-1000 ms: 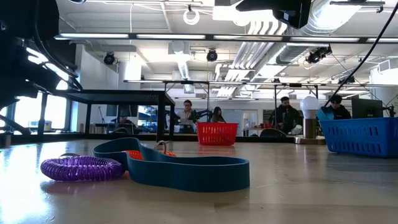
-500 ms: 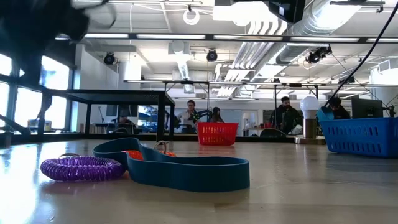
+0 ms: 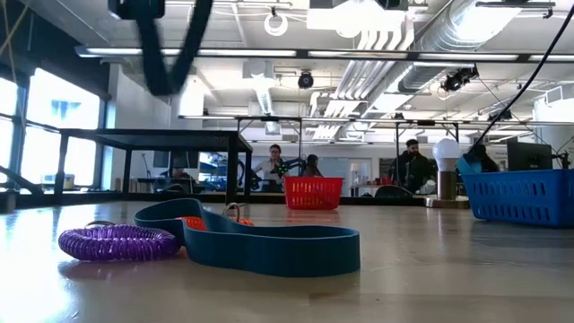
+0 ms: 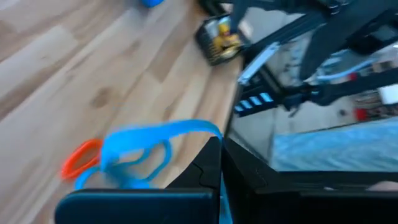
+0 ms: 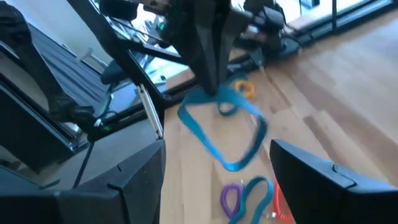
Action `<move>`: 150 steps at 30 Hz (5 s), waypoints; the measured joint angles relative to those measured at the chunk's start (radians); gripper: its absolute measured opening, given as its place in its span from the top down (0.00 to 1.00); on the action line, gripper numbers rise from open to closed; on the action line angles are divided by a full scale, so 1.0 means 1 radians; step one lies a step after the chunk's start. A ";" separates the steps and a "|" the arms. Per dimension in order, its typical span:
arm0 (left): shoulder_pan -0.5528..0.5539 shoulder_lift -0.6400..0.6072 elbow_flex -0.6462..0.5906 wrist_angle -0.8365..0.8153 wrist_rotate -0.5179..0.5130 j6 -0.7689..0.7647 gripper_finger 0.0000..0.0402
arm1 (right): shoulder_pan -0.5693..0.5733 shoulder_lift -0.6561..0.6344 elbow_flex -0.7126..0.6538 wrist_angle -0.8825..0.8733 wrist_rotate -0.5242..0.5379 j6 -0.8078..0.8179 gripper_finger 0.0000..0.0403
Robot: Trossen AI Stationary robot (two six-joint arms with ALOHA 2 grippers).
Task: Pick & Place Office Desk Supplies
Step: Put the blue rubber band into the blue bin
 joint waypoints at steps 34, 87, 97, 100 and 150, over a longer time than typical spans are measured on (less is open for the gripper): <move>0.042 0.095 0.000 0.201 0.167 -0.027 1.00 | -0.106 0.229 0.000 0.264 -0.128 -0.248 0.35; 0.078 0.172 0.001 0.216 -0.018 0.085 0.66 | 0.180 -0.239 0.000 -1.143 0.065 0.465 0.99; 0.175 0.172 0.000 0.149 0.084 0.141 0.66 | 0.139 -0.265 0.000 -1.477 0.053 0.631 0.99; 0.221 0.172 0.000 0.127 0.164 0.141 0.66 | 0.131 -0.280 0.000 -1.557 0.003 0.673 0.99; 0.437 0.172 0.000 0.009 0.484 0.183 0.66 | -0.107 -0.326 -0.347 -1.239 0.015 0.040 0.99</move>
